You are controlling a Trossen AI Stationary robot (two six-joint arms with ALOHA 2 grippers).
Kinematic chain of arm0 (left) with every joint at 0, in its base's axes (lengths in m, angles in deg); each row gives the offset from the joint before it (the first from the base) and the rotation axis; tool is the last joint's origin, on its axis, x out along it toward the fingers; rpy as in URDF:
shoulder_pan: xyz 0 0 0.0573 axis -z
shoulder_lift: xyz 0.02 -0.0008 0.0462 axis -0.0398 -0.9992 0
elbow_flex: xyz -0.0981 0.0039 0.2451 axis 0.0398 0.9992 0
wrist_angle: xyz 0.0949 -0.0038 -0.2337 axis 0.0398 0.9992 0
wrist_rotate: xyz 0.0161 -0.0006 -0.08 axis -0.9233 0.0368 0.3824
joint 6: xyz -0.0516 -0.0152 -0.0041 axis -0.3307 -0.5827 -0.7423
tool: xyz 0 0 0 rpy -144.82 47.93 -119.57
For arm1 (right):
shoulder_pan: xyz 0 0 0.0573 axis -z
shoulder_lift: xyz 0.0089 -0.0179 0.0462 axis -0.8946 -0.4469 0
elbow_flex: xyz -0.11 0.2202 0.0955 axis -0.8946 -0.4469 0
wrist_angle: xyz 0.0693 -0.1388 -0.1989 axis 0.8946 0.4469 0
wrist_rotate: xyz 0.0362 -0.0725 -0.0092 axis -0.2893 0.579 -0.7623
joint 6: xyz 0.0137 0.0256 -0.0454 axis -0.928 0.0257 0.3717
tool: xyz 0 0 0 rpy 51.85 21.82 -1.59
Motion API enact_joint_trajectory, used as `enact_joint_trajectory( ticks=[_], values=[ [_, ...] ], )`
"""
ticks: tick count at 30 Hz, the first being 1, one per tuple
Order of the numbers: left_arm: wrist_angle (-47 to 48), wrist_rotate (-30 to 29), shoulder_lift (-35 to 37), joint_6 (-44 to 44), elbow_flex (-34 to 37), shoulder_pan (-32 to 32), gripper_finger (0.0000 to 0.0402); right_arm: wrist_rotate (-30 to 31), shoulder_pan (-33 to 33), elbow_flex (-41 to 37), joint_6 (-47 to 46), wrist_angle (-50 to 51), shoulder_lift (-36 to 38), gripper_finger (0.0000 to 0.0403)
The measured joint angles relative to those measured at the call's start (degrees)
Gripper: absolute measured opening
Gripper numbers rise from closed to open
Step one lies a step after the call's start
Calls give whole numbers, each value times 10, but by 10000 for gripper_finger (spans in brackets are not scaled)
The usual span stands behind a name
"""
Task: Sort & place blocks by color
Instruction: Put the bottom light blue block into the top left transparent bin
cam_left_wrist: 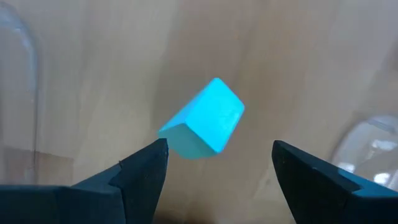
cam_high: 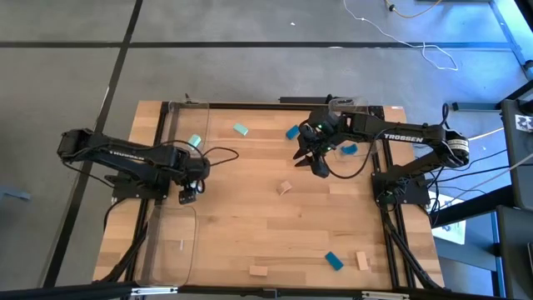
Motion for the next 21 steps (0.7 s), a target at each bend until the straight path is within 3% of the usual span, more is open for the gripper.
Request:
enact_joint_trajectory(
  ticks=[12, 21],
  values=[
    [-48, -6, -100, 26, 0, 0, 279, 0, 0, 0, 0, 0, 0, 138],
    [-118, -54, -138, 3, 0, 0, 279, 0, 0, 0, 0, -1, 0, 138]
  ],
)
